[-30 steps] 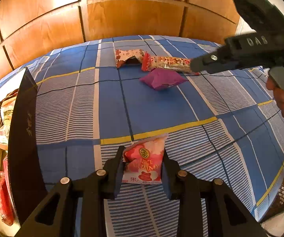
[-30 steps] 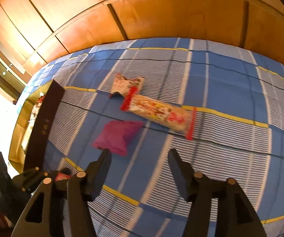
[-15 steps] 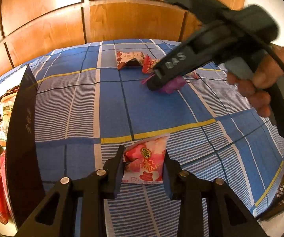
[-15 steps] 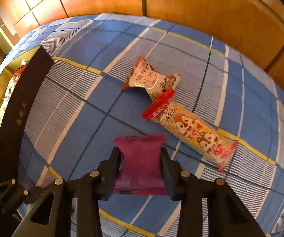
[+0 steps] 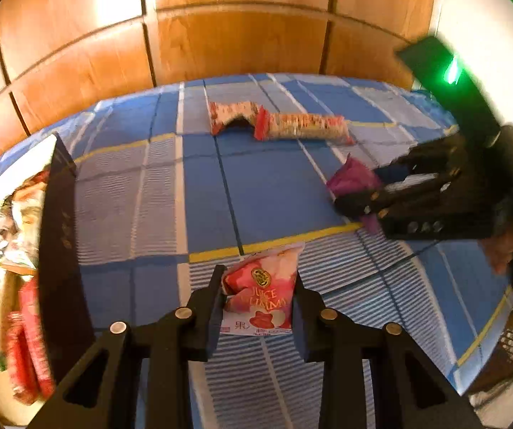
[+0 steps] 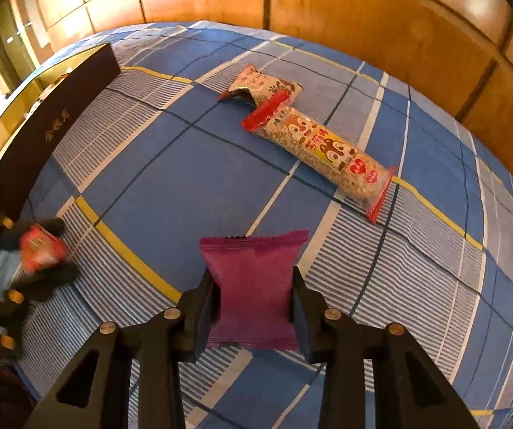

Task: Organize snacks
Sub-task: 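Carry the pink wrapper over the gold tray with the left gripper while the right gripper holds the purple pouch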

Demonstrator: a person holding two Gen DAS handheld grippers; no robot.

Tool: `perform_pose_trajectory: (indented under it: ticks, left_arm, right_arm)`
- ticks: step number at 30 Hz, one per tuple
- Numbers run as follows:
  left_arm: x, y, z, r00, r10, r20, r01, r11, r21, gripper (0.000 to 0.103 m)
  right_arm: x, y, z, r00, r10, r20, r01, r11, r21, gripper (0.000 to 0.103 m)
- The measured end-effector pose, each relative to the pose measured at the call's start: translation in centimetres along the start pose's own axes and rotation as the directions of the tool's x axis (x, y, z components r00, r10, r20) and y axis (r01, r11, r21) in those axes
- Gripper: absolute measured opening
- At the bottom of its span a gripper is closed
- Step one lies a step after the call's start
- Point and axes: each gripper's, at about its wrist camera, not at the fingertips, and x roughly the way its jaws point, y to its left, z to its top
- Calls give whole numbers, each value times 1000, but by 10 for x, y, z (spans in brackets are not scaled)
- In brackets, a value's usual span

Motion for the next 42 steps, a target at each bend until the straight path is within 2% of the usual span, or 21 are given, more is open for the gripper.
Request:
perform_pose_trajectory:
  ticks: [4, 9, 16, 25, 42]
  left_arm:
    - [-27, 10, 7, 999, 18, 47, -16, 999, -45, 32]
    - [-59, 30, 12, 992, 79, 96, -68, 991, -114, 32]
    - [-84, 62, 7, 981, 164, 108, -141, 972, -190, 32]
    - [-94, 95, -6, 969, 230, 89, -198, 940, -279, 33]
    - [-93, 132, -20, 955, 295, 47, -260, 898, -355, 33]
  right_arm:
    - [-2, -2, -8, 1000, 17, 19, -16, 1000, -8, 38]
    - [-6, 3, -14, 999, -2, 37, 3, 999, -37, 38]
    - [-8, 11, -11, 998, -29, 55, 33, 997, -67, 38]
    - [-5, 11, -9, 997, -32, 77, 38, 996, -77, 38]
    - [-5, 12, -10, 996, -36, 87, 44, 995, -90, 38]
